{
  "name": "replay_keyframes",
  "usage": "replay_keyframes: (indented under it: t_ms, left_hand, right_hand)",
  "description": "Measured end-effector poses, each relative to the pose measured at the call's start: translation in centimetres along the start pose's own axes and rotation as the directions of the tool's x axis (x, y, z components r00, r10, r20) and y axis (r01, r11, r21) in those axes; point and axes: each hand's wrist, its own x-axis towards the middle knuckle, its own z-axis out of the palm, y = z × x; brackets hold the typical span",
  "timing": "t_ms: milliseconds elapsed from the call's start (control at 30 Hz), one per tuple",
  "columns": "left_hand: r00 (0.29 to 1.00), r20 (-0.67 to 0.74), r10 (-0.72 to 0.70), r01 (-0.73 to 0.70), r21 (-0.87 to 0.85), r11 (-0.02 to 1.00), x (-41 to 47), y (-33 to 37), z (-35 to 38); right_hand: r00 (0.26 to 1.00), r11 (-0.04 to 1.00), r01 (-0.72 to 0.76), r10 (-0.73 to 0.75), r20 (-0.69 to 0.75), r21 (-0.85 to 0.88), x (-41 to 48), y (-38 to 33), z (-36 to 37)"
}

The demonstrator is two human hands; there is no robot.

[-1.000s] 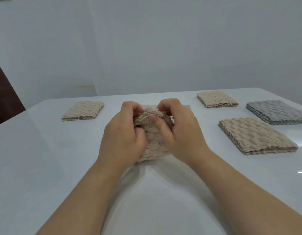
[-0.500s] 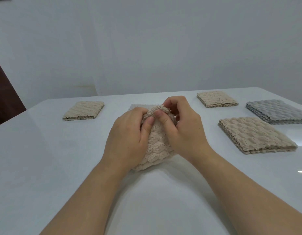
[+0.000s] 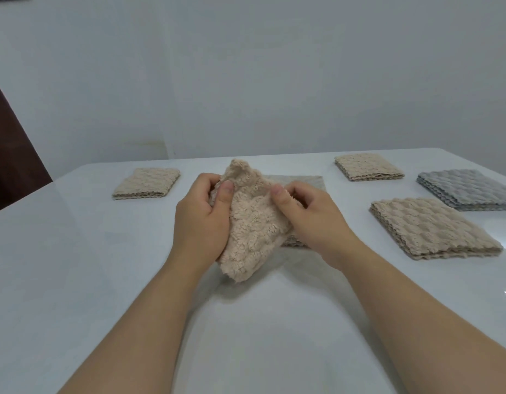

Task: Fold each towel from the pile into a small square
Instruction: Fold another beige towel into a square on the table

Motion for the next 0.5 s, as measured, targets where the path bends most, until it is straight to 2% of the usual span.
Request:
replay_keyframes:
  t_ms: [67,167,267,500]
  left_hand:
    - [0.995,0.02,-0.096,0.097,-0.091,0.991,0.3,-0.6,0.1]
    - [0.969,0.073,-0.235,0.245,-0.178,0.953,0.6,-1.4,0.2]
    - [0.929,0.141,-0.342,0.366,-0.217,0.905,0.7,-2.0,0.2]
    - [0.888,0.19,-0.42,0.449,-0.15,0.881,0.6,-1.9,0.9]
  right_hand:
    - [0.989,0.985,-0.12,0.107,0.104,0.127,0.1,0.1,-0.3]
    - [0.933,0.955,-0.27,0.228,0.278,0.123,0.2,0.3,-1.4]
    - [0.87,0.938,-0.325,0.245,0.429,0.124,0.2,0.4,-2.3]
    - [0.852,0.912,-0.39,0.306,0.424,0.126,0.4,0.4,-2.8]
